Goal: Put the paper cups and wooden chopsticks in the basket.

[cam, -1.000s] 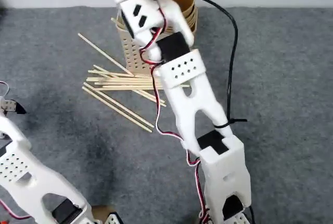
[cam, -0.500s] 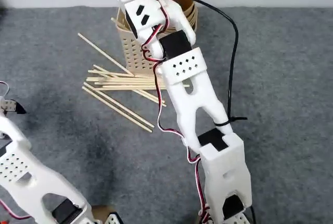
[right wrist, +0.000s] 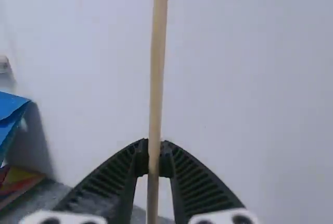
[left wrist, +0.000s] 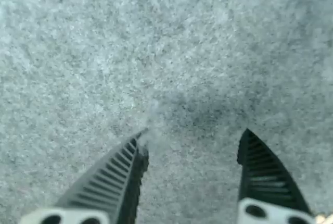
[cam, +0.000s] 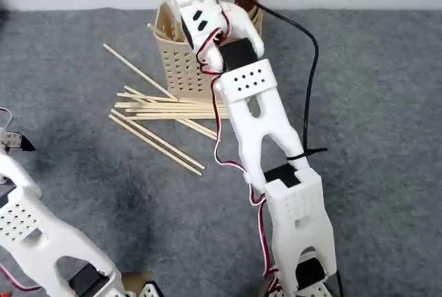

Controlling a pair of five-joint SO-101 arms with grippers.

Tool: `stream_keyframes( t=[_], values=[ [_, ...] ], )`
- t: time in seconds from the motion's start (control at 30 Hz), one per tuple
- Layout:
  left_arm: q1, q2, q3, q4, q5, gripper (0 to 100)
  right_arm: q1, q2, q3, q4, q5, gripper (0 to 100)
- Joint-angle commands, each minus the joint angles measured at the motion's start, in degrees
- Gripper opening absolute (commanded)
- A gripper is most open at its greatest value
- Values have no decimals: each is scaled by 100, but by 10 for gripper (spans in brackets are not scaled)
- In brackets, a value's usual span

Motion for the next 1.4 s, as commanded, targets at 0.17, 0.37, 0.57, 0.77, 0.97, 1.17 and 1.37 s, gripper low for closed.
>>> stream_keyframes(
  t=[0.17, 0.37, 0.57, 0.77, 0.97, 1.17, 1.37],
  values=[
    [53, -334, -22, 123, 70, 264, 40, 242, -97, -576, -44, 8],
    [53, -334, -22, 114, 70, 264, 40, 242, -97, -567, -35, 8],
    [53, -334, -22, 114, 70, 264, 40, 242, -70, -558, -26, 9],
    [53, -334, -22, 114, 70, 264, 40, 242, -97, 66, -26, 9],
    [53, -334, -22, 114, 70, 264, 40, 242, -97, 514, -26, 91],
    [53, -334, -22, 114, 70, 264, 31, 242, -97, 664, -62, 97],
    [44, -334, -22, 114, 70, 264, 31, 224, -123, 664, -70, 97]
  ],
)
